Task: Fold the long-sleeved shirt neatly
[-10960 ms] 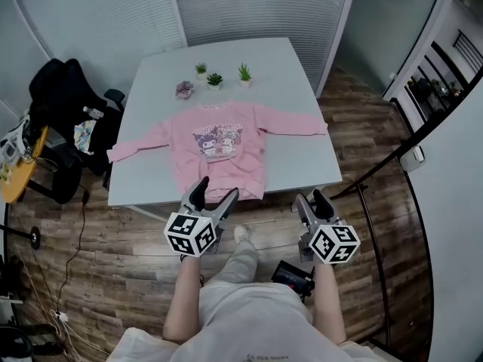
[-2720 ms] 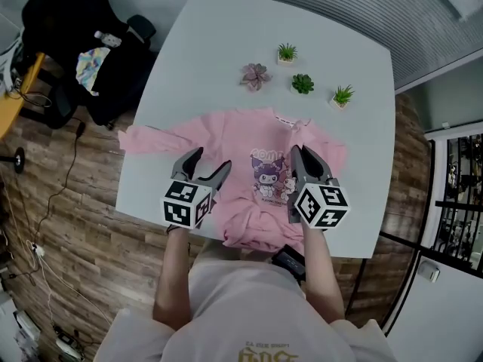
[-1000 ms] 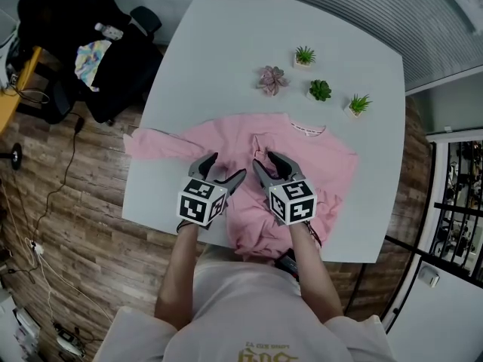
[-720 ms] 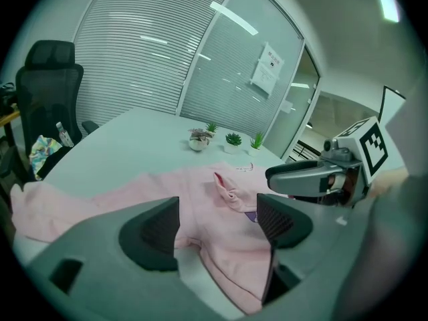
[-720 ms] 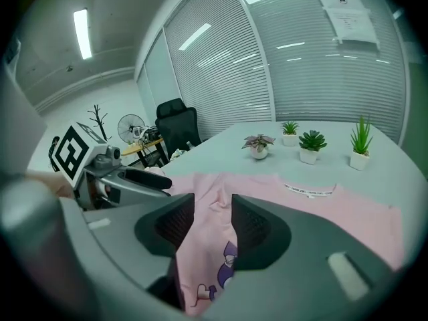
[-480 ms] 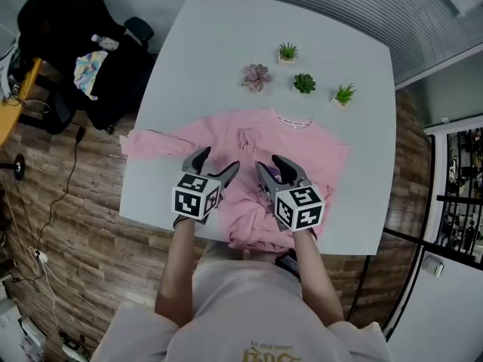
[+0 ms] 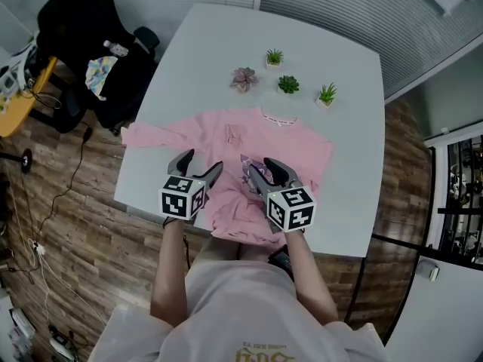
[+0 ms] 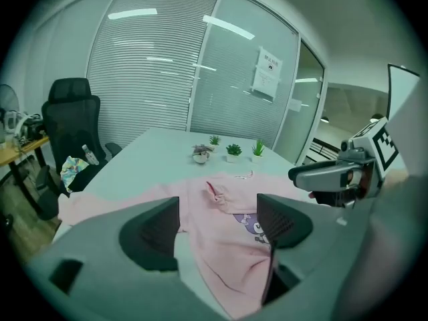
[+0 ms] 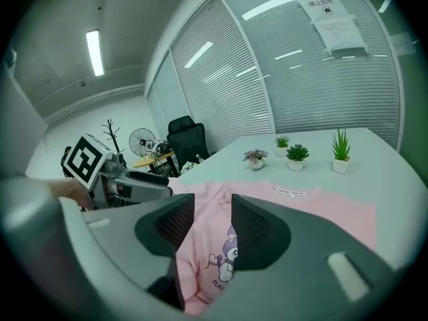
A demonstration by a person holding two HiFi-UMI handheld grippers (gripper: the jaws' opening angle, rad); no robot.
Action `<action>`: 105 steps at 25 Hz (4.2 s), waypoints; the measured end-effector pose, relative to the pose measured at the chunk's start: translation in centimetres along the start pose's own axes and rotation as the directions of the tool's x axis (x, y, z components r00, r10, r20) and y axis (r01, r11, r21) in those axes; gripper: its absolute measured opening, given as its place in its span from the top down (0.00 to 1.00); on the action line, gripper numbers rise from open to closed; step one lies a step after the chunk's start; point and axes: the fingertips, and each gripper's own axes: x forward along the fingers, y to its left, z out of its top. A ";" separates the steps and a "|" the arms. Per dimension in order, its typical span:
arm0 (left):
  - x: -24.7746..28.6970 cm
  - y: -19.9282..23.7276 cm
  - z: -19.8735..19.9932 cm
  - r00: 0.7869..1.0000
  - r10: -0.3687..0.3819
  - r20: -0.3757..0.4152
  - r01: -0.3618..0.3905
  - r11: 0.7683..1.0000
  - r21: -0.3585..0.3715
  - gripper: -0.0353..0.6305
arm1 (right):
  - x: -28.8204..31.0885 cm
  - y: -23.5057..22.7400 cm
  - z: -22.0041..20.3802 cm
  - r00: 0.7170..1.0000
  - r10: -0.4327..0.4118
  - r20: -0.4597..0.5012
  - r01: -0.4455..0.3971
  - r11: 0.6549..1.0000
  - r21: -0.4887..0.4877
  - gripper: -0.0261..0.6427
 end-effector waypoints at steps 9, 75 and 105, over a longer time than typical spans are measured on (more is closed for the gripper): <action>-4.6 1.5 -0.5 0.993 0.110 0.035 -0.110 0.994 -0.012 0.41 | -0.7 1.8 -1.1 0.998 0.061 0.007 -0.061 0.998 -0.003 0.69; -5.1 27.7 2.6 0.972 0.233 0.043 -0.231 0.972 -0.040 0.92 | 10.9 8.7 0.4 0.974 -0.224 -0.033 0.226 0.969 0.103 0.73; -1.4 8.0 8.9 0.993 0.067 0.102 -0.085 0.980 0.179 0.92 | -3.4 -1.6 0.4 0.926 -0.361 0.109 0.327 0.912 0.247 0.73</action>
